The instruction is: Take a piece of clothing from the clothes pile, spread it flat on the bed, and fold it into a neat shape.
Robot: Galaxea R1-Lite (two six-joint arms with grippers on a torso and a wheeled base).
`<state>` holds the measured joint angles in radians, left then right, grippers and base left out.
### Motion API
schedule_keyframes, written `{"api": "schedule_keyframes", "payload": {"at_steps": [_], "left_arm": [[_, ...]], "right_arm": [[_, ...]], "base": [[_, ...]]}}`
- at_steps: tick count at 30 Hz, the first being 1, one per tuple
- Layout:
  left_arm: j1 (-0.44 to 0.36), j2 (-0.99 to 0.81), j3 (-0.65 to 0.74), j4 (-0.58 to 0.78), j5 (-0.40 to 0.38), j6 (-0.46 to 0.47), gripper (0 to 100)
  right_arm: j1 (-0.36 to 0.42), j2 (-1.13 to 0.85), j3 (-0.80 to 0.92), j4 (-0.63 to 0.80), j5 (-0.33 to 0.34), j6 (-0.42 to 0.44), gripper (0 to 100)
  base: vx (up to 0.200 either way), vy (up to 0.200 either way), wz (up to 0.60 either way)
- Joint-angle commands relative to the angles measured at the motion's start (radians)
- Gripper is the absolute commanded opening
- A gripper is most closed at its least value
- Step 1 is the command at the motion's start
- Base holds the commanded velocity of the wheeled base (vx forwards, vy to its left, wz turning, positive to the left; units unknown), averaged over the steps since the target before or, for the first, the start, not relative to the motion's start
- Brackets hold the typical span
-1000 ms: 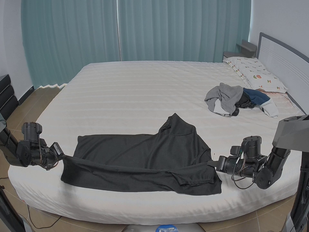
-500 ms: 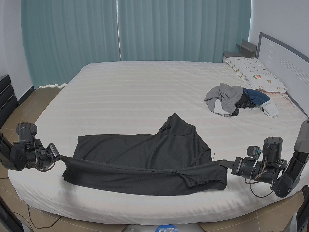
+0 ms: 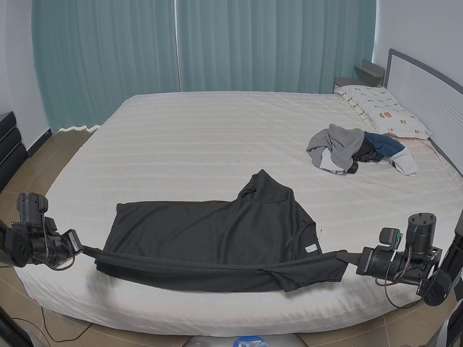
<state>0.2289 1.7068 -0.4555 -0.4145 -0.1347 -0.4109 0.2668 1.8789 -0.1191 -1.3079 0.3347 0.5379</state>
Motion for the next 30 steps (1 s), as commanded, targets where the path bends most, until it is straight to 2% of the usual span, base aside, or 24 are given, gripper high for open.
{"api": "schedule_keyframes", "payload": {"at_steps": [1, 5, 11, 17, 26, 30], "left_arm": [[0.001, -0.047, 0.024, 0.0, 0.003, 0.015, 0], [0.001, -0.084, 0.051, 0.011, 0.004, 0.037, 0], [0.001, -0.159, 0.054, 0.14, 0.004, 0.093, 0], [0.001, -0.197, 0.054, 0.187, 0.006, 0.106, 0], [0.001, -0.168, -0.014, 0.272, 0.004, 0.121, 0], [0.001, -0.078, -0.075, 0.273, 0.001, 0.11, 0]], "right_arm": [[0.002, -0.017, 0.019, -0.001, 0.0, -0.003, 0], [0.015, -0.038, 0.046, -0.001, -0.002, -0.004, 0], [0.031, -0.037, 0.073, -0.001, -0.008, -0.015, 0], [0.045, -0.038, 0.096, -0.001, -0.011, -0.036, 0], [0.04, -0.014, 0.081, -0.001, -0.011, -0.055, 0], [0.034, 0.075, -0.013, 0.001, -0.032, -0.055, 0]], "base": [[0.0, 0.0, 0.0], [0.0, 0.0, 0.0], [0.0, 0.0, 0.0], [0.0, 0.0, 0.0], [0.0, 0.0, 0.0], [0.0, 0.0, 0.0]]}}
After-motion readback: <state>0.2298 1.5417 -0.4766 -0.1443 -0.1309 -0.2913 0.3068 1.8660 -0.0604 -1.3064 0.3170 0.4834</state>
